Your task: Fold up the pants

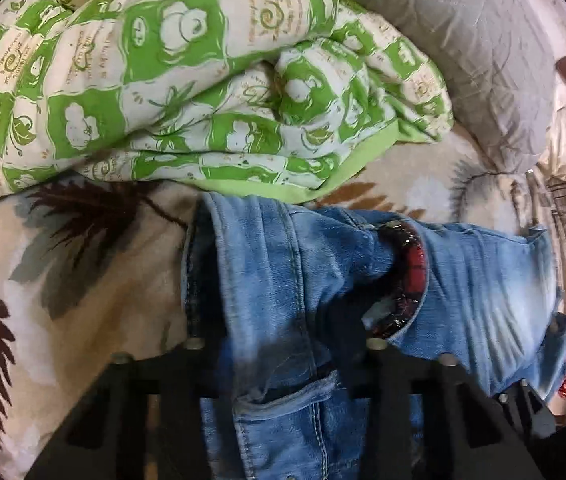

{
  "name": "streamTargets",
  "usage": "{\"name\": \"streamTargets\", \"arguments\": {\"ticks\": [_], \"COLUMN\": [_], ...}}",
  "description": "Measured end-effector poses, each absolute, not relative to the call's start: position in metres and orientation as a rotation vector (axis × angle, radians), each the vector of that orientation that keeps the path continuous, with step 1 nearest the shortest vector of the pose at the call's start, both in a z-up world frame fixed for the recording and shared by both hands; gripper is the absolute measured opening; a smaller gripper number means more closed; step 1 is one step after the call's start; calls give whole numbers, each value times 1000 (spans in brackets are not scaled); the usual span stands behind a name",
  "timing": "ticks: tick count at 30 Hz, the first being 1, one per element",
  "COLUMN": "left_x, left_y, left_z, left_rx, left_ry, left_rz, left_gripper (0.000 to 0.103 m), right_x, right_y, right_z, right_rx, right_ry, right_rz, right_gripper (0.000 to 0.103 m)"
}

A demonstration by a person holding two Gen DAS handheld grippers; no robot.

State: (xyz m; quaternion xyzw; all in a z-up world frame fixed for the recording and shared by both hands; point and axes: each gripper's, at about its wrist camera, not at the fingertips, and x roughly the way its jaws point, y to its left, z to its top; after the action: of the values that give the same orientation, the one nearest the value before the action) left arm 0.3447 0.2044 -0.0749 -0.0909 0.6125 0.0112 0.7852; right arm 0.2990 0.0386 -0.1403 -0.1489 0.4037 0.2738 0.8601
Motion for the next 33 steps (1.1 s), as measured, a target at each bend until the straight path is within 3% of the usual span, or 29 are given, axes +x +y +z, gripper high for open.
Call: {"name": "streamTargets", "arguments": {"ticks": [1,3,7,10,15,18,19,21,22,28,33], "left_x": [344,342,335,336,339,339,339,334,326,290,273], "left_y": [207,209,220,234,239,236,233,227,227,207,184], "left_z": [-73,-66,-34,-28,-68,-67,-64,-50,-35,25,44], "left_rx": [-218,-212,-249,-255,-208,-194,-189,-158,-148,-179,-122], "left_ry": [1322,1303,1202,1196,1295,1276,1272,1249,1220,1127,1136], "left_rz": [5,8,5,46,143,168,166,180,198,135,122], "left_gripper": [21,17,14,14,16,26,33,80,87,90,94], "right_x": [298,295,290,287,305,305,302,295,293,268,268], "right_y": [38,40,45,50,70,74,74,66,57,-28,-118], "right_z": [-139,-136,-123,-114,-137,-134,-130,-120,-112,-75,-58], "right_rx": [-313,-318,-327,-304,-364,-401,-412,-396,-372,-157,-51], "right_ry": [838,827,772,720,847,854,850,834,817,799,807], "right_rz": [569,574,593,622,596,584,573,566,565,511,427], "right_gripper": [52,43,33,33,33,41,62,79,79,89,93]}}
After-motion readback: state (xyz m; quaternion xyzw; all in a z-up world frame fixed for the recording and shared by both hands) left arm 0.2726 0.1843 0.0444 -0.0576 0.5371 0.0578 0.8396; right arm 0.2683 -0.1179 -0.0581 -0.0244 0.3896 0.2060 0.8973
